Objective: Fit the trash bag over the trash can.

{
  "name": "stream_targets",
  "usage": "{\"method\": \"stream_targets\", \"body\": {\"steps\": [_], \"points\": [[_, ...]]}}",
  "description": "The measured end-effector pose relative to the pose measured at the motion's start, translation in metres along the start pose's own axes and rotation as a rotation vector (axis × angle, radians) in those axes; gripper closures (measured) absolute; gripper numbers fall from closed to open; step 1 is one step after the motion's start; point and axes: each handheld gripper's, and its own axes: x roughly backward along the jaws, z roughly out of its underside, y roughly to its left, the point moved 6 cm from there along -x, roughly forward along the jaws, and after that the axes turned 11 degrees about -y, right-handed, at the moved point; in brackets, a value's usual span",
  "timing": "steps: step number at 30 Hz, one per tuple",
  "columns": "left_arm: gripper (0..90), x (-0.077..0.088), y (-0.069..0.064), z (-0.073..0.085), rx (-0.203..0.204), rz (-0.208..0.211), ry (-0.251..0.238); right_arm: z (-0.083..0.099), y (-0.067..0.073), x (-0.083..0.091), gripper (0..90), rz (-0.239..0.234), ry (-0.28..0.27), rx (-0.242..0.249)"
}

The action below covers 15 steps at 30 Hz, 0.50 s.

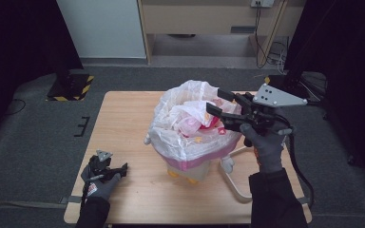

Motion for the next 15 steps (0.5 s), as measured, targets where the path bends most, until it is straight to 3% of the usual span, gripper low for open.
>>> {"method": "stream_targets", "body": {"steps": [6,15], "points": [[6.0,0.0,0.0,0.0,0.004,0.0,-0.003,-0.015,0.007,-0.013,39.3,0.004,-0.018,0.006],[6.0,0.0,0.0,0.0,0.001,0.0,-0.003,-0.021,0.011,-0.033,38.7,0.017,-0.012,0.003]]}}
